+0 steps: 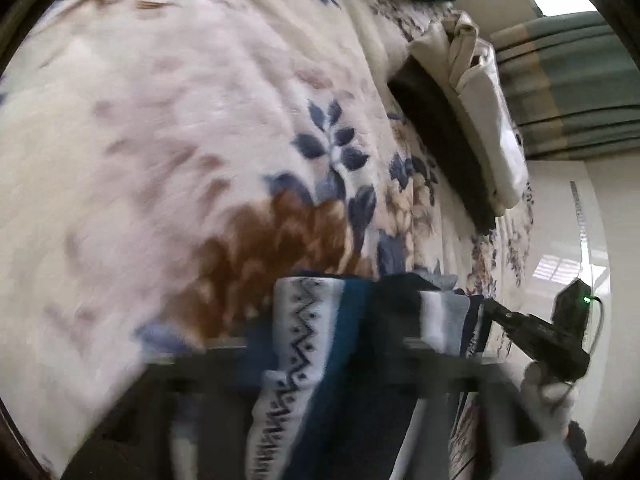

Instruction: Fold small clothes

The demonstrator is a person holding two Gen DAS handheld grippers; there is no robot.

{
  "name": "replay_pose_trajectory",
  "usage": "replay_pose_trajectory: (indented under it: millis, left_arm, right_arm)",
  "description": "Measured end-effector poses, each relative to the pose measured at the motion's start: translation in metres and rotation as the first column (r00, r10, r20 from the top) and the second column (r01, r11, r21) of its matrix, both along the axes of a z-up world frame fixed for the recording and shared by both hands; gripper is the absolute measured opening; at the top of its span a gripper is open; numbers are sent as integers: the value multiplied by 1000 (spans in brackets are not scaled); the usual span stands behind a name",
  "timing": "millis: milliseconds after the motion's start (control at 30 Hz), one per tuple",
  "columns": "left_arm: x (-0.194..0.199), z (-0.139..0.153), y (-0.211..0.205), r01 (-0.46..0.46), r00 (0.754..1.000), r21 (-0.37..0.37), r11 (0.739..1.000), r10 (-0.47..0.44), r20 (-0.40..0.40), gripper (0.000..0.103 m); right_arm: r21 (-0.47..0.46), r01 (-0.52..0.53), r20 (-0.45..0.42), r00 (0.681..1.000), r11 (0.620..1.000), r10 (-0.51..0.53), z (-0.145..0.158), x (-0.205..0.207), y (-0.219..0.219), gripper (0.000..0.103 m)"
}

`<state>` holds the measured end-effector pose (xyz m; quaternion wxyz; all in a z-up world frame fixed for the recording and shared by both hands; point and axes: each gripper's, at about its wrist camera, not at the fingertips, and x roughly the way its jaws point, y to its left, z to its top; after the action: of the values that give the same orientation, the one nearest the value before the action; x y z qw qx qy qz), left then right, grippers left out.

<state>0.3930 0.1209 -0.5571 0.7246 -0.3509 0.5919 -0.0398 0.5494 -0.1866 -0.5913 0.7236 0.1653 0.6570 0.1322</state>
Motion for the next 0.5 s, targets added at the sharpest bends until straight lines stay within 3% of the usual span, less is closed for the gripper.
replay_pose_trajectory:
  millis: [167, 300, 400, 433, 500]
  left_arm:
    - [15, -3, 2, 37, 999, 9, 999, -37, -2, 24]
    - [10, -11, 10, 25, 999, -34, 999, -26, -37, 25]
    - [1, -6, 22, -6, 999, -96, 995, 1, -51, 37]
    - [-3, -2, 25, -13, 999, -101, 995, 8, -53, 45]
    - [-16, 10, 28, -14, 1000, -100, 995, 11, -29, 51]
  right_arm:
    - [-18, 23, 37, 999, 1000, -22, 15, 15, -7, 3]
    - [-66, 19, 12, 1000, 998, -19, -3, 27, -5, 3]
    - [-81, -28, -91, 996, 996, 20, -31, 30, 3, 7]
    - [-61, -24, -116, 993, 998, 17, -35, 29, 0, 11]
    - [-17, -14, -156, 988, 1000, 11, -32, 20, -12, 25]
